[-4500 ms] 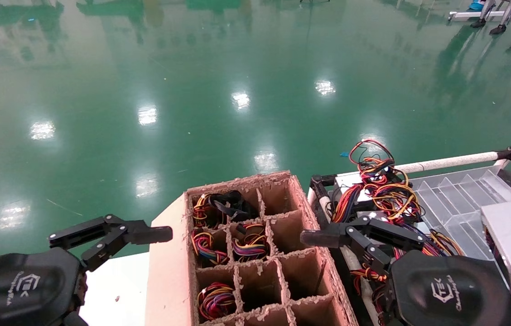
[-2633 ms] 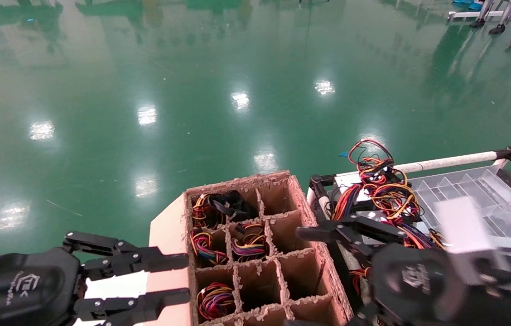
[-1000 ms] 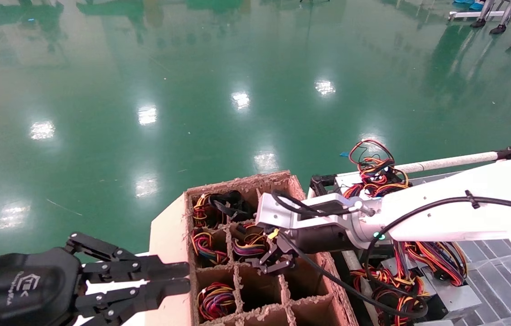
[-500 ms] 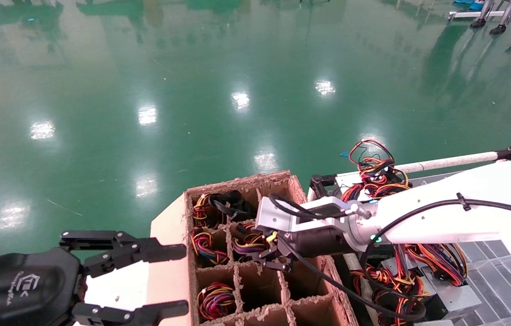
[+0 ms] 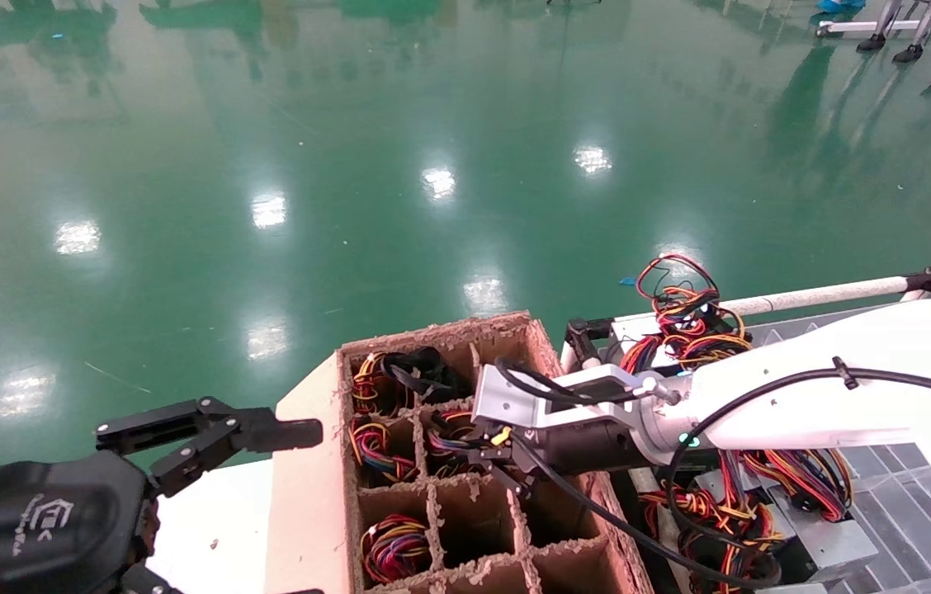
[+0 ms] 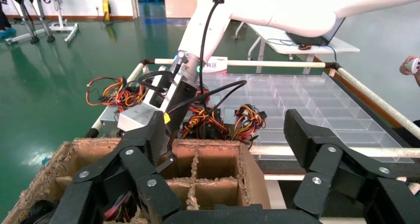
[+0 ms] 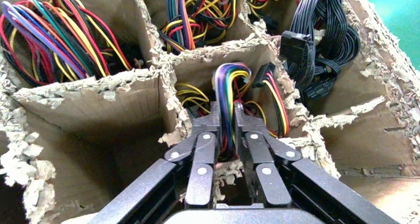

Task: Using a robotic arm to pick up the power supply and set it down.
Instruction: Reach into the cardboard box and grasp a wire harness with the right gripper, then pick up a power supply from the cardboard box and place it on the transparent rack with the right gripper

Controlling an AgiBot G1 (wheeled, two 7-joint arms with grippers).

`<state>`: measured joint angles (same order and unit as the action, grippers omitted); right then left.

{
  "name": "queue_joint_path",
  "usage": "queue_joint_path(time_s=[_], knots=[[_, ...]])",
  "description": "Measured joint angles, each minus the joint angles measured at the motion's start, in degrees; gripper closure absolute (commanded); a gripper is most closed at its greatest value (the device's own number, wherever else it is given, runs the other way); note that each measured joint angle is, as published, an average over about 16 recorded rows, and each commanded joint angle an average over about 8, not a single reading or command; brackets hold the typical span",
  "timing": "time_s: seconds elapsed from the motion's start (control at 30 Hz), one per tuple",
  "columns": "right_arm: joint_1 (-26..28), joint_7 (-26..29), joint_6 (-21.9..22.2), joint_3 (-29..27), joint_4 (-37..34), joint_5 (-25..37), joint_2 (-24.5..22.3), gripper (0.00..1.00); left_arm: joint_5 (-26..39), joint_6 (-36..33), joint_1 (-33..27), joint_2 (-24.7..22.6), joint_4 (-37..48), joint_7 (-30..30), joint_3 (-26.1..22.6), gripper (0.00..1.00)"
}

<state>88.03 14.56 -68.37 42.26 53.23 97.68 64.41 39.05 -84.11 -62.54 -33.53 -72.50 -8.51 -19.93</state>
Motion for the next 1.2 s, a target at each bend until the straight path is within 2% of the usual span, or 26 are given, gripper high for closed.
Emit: queue_joint_path(time_s=[0.3, 0.7, 1.2], knots=[[0.46, 0.75, -0.95, -1.14, 1.85, -1.82, -1.43, 1.0, 0.0, 0.0, 0.0, 0.0, 0.0, 0.0, -0.01, 0.0], [2.49, 2.75, -3.29, -5.56, 7.07, -8.59, -5.72, 1.0, -0.01, 0.01, 0.0, 0.01, 0.0, 0.01, -0.02, 0.0], [11.55, 5.08, -9.17, -11.72, 11.93, -15.5, -14.27, 1.0, -0.02, 0.01, -0.01, 0.01, 0.0, 0.01, -0.03, 0.0]])
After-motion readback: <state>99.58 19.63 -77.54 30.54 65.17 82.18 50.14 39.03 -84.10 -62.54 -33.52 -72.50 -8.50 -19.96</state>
